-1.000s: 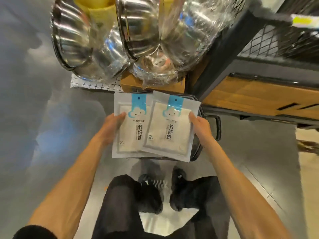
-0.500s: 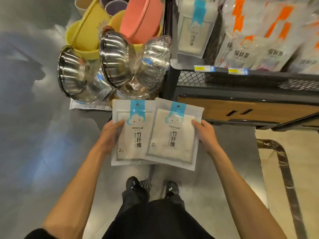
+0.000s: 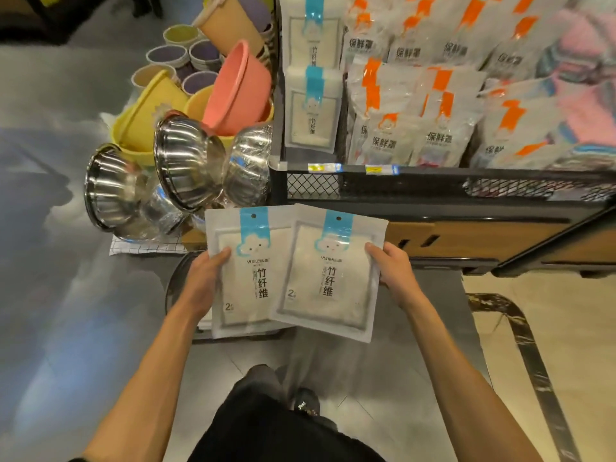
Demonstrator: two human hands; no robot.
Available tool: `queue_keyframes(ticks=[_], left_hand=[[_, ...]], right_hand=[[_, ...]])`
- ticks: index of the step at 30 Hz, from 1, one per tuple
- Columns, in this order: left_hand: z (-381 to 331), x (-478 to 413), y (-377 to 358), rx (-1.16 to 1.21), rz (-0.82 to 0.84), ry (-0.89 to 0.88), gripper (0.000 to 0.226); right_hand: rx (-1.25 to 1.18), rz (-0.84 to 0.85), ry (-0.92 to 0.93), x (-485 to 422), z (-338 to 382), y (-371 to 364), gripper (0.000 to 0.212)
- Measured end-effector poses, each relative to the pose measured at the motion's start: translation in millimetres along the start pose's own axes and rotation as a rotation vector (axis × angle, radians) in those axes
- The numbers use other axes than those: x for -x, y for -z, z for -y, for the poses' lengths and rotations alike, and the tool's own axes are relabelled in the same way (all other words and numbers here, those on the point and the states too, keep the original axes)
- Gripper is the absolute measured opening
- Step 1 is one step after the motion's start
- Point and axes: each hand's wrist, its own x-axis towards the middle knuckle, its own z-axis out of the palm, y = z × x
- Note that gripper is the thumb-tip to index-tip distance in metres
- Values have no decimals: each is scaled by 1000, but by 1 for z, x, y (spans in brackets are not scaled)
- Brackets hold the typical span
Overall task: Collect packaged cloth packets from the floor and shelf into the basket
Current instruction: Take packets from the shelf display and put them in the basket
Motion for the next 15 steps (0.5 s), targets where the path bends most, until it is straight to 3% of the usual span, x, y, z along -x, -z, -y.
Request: queue_keyframes(ticks=[8,15], left_hand=[[-18,-22,-30,-23,35,-12,19],[-29,-67,-47,25,9,-6,26]], right_hand=[[86,-31,106,-25,17,29,19],[88,45,95,-67,48,36,11]])
